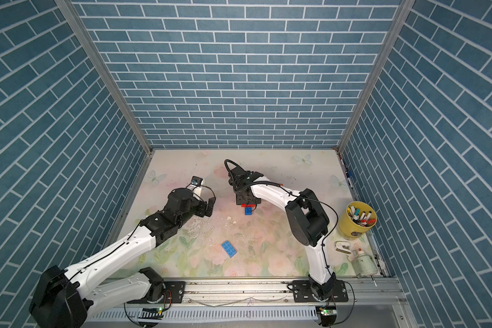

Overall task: Assemble a rectangle with lego
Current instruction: Assemble the lego brick with the lego brick, then adjust the lego brick at the center of the board.

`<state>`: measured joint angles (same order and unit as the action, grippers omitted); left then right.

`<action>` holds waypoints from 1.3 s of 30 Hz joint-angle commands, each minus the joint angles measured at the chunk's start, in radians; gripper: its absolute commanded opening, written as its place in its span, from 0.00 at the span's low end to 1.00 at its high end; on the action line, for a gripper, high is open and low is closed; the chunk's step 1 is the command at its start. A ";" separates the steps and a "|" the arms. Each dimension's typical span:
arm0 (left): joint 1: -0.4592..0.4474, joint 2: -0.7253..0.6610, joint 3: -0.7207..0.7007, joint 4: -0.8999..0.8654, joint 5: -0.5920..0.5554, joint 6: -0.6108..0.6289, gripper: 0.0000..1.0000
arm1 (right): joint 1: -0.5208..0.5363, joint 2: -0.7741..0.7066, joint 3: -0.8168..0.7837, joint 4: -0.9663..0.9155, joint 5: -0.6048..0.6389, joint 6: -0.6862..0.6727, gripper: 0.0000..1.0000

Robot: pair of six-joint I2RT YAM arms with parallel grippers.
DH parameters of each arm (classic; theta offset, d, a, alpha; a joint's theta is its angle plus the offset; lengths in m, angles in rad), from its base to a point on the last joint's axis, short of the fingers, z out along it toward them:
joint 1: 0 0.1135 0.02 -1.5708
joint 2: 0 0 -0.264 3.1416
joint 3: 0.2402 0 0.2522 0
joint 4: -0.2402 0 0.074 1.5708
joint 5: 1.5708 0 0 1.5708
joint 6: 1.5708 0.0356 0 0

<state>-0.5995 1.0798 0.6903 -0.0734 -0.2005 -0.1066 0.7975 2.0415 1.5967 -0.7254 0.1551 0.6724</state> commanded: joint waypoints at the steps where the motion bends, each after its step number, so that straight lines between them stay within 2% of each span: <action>1: 0.009 -0.011 0.018 -0.019 -0.022 -0.009 1.00 | -0.008 0.041 0.032 -0.040 -0.021 -0.008 0.54; 6: 0.008 -0.004 0.023 -0.023 -0.026 -0.011 1.00 | -0.014 0.067 0.036 -0.038 -0.020 -0.018 0.55; 16: 0.009 -0.007 0.044 -0.048 -0.051 -0.038 1.00 | -0.016 0.068 0.034 -0.031 -0.028 -0.038 0.69; 23: 0.007 -0.021 0.049 -0.060 -0.051 -0.051 1.00 | -0.018 -0.008 0.033 0.007 -0.073 -0.084 0.81; 28: 0.008 -0.022 0.051 -0.058 -0.053 -0.056 1.00 | -0.023 -0.084 0.036 -0.008 -0.077 -0.111 0.82; 32: 0.008 -0.034 0.043 -0.036 -0.042 -0.058 1.00 | -0.032 -0.168 -0.027 -0.019 -0.042 -0.117 0.74; 35: 0.007 -0.038 0.038 -0.025 -0.031 -0.057 1.00 | -0.041 -0.218 -0.086 -0.025 -0.029 -0.129 0.61; 38: 0.008 -0.034 0.038 -0.019 -0.023 -0.061 1.00 | -0.046 -0.229 -0.123 -0.034 -0.034 -0.144 0.45; 39: 0.007 -0.030 0.038 -0.016 -0.018 -0.063 1.00 | -0.046 -0.226 -0.129 -0.035 -0.043 -0.150 0.37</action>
<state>-0.5995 1.0554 0.7139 -0.1001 -0.2344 -0.1596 0.7559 1.8137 1.5005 -0.7269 0.1024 0.5335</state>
